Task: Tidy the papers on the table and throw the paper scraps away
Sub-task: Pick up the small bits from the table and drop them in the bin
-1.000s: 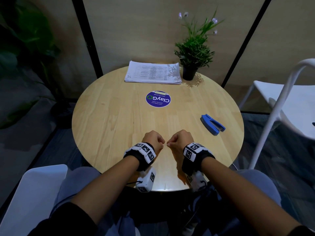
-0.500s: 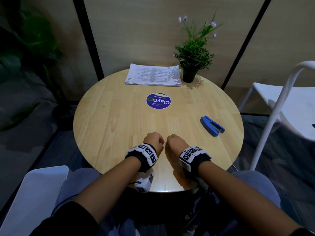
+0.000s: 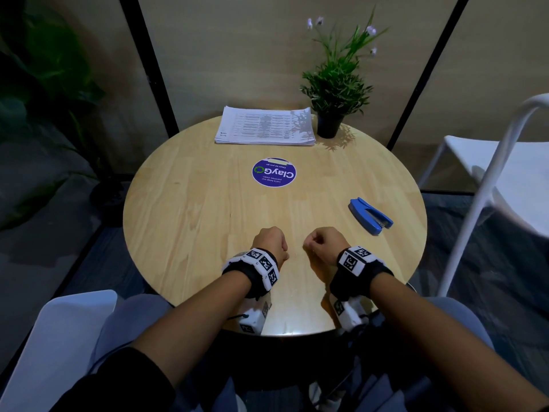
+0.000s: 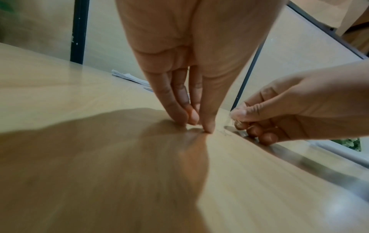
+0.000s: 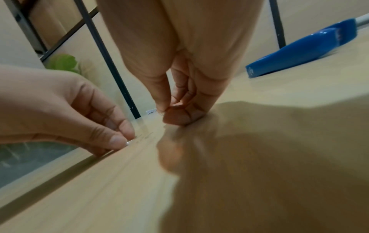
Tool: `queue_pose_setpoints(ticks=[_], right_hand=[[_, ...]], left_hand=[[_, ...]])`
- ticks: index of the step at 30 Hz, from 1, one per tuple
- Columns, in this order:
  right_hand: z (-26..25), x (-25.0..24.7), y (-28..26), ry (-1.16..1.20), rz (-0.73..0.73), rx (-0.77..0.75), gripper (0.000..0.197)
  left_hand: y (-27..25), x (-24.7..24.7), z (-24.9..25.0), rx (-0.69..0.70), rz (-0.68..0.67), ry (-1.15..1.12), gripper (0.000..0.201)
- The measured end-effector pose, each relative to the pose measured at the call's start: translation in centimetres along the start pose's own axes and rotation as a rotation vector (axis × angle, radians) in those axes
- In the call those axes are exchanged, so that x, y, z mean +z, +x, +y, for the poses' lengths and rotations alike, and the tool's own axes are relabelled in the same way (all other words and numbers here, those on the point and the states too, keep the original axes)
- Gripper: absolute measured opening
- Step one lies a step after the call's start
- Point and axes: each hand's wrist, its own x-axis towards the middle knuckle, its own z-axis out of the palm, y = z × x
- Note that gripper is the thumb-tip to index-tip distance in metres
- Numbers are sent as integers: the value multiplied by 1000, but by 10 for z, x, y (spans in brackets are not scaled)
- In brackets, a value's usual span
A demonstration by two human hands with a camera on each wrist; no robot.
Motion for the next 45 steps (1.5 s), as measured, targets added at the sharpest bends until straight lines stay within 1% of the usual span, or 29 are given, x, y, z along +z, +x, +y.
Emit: queue_pose_setpoints(ticks=[2, 7, 11, 12, 14, 16, 18, 24, 27, 30, 33, 35, 39, 43, 45], right_hand=[[2, 0, -1, 19, 11, -2, 27], [0, 2, -3, 33, 4, -14, 20], [2, -1, -4, 43, -1, -7, 27], [3, -2, -4, 45, -5, -2, 25], [5, -4, -6, 70, -7, 9, 15], [7, -6, -6, 98, 6, 11, 11], [9, -5, -6, 110, 12, 9, 10], [12, -4, -4, 111, 6, 10, 12], [15, -4, -5, 126, 3, 10, 13], [16, -3, -5, 157, 2, 16, 15], [17, -3, -5, 169, 5, 17, 23], [17, -3, -5, 160, 8, 18, 24], [15, -3, -6, 163, 15, 31, 18], [16, -3, -7, 180, 12, 33, 14], [16, -3, -6, 189, 15, 35, 16]], left_hand=[[0, 1, 3, 3, 2, 16, 15], [2, 4, 9, 36, 7, -2, 13], [-3, 5, 11, 102, 3, -76, 13], [-4, 4, 9, 106, 15, -103, 14], [-3, 1, 3, 82, 43, -125, 21], [-4, -1, 0, 61, 41, -65, 29], [-6, 0, 1, 69, 26, -17, 33], [-14, 14, 15, 144, -23, -27, 26], [-16, 18, 17, 153, -21, -48, 24], [-14, 16, 13, 140, 36, -38, 27], [-13, 16, 12, 125, 39, -19, 33], [-12, 17, 15, 135, 32, -30, 30], [-10, 20, 23, 141, 24, -55, 22], [-10, 18, 25, 120, 24, -58, 17], [-10, 17, 26, 105, 21, -50, 15]])
